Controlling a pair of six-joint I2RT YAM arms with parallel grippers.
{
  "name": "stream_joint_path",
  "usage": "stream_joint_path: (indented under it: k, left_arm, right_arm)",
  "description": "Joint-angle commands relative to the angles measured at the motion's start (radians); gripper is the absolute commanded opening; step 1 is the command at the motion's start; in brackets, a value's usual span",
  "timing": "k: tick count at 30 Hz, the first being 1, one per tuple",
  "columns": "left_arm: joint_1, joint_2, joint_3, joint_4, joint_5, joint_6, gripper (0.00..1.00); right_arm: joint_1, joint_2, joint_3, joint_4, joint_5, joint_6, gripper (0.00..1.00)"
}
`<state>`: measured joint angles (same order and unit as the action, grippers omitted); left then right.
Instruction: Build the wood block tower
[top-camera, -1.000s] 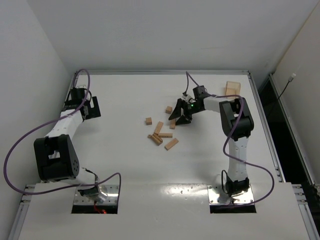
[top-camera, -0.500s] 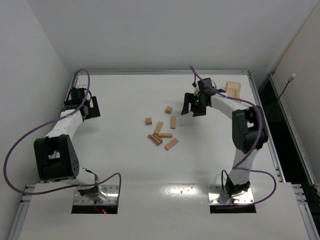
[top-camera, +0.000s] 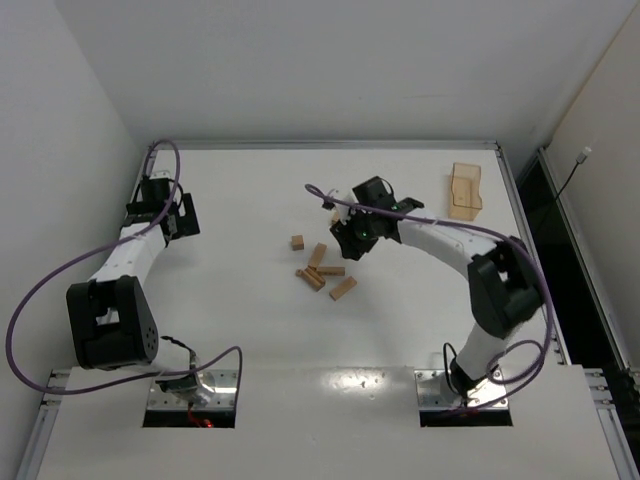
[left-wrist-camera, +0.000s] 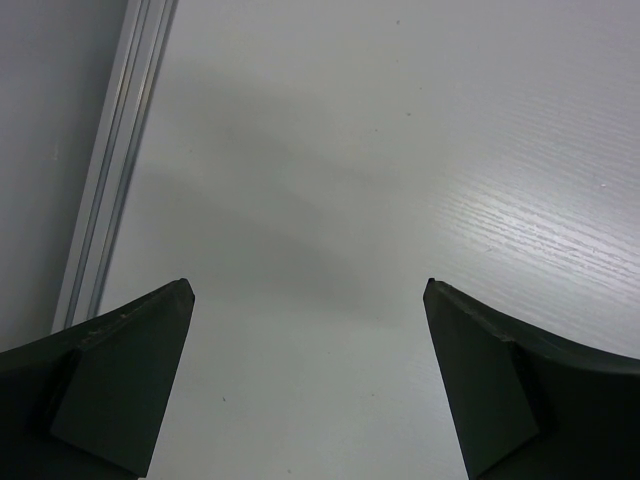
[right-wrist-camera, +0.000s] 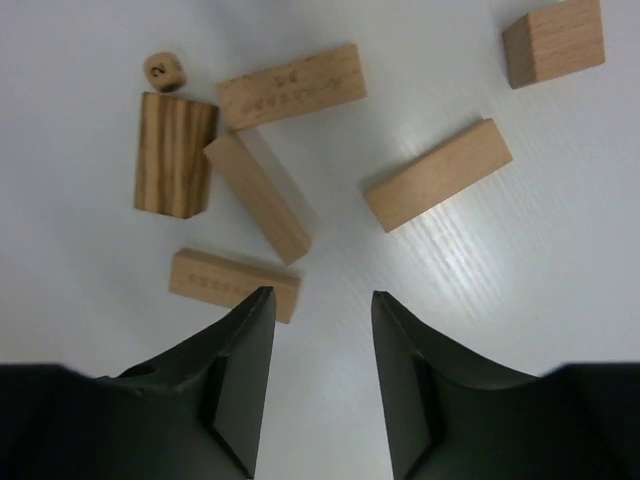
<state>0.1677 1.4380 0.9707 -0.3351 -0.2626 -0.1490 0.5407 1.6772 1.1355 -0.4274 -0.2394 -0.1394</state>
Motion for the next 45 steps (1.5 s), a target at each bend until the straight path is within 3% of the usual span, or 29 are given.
stream_joint_path:
  k: [1,3,7,8,11,16,20,27,34,41,45]
  left_arm:
    - [-0.010,-0.033,0.006,0.009,0.028,-0.007,1.00]
    - [-0.025,-0.033,0.037,-0.004,0.028,-0.007,1.00]
    - [-0.124,-0.057,0.104,-0.062,0.065,0.002,1.00]
    - [-0.198,-0.057,0.123,-0.103,0.065,-0.010,1.00]
    - [-0.369,-0.079,0.160,-0.143,0.011,-0.043,0.99]
    - [-0.526,-0.070,0.187,-0.214,-0.078,-0.167,0.93]
    - [-0.672,0.010,0.296,-0.251,-0.131,-0.218,0.93]
    - [-0.890,0.284,0.462,-0.295,-0.133,-0.288,0.85]
    - [-0.936,0.450,0.523,-0.295,-0.147,-0.337,0.81]
    - [-0.925,0.545,0.556,-0.295,-0.101,-0.337,0.63]
    - [-0.901,0.582,0.579,-0.286,-0.052,-0.327,0.59]
  right_arm:
    - [-0.007,0.128,0.235,-0.011,0.034,-0.060,0.38]
    - [-0.016,0.211,0.305,-0.063,0.018,0.021,0.37]
    - [-0.025,0.178,0.293,-0.030,0.078,0.150,0.47]
    - [-0.025,0.159,0.276,-0.008,0.097,0.170,0.48]
    - [-0.025,0.081,0.202,0.001,0.254,0.236,0.54]
    - [-0.073,-0.036,0.092,0.001,0.451,0.319,0.59]
    - [-0.134,-0.094,0.063,-0.008,0.552,0.319,0.60]
    - [-0.286,-0.116,0.050,-0.022,0.534,0.319,0.60]
    - [-0.410,-0.149,0.040,-0.051,0.463,0.319,0.59]
    - [-0.456,-0.160,0.021,-0.051,0.393,0.337,0.59]
    - [-0.475,-0.160,0.021,-0.051,0.373,0.337,0.59]
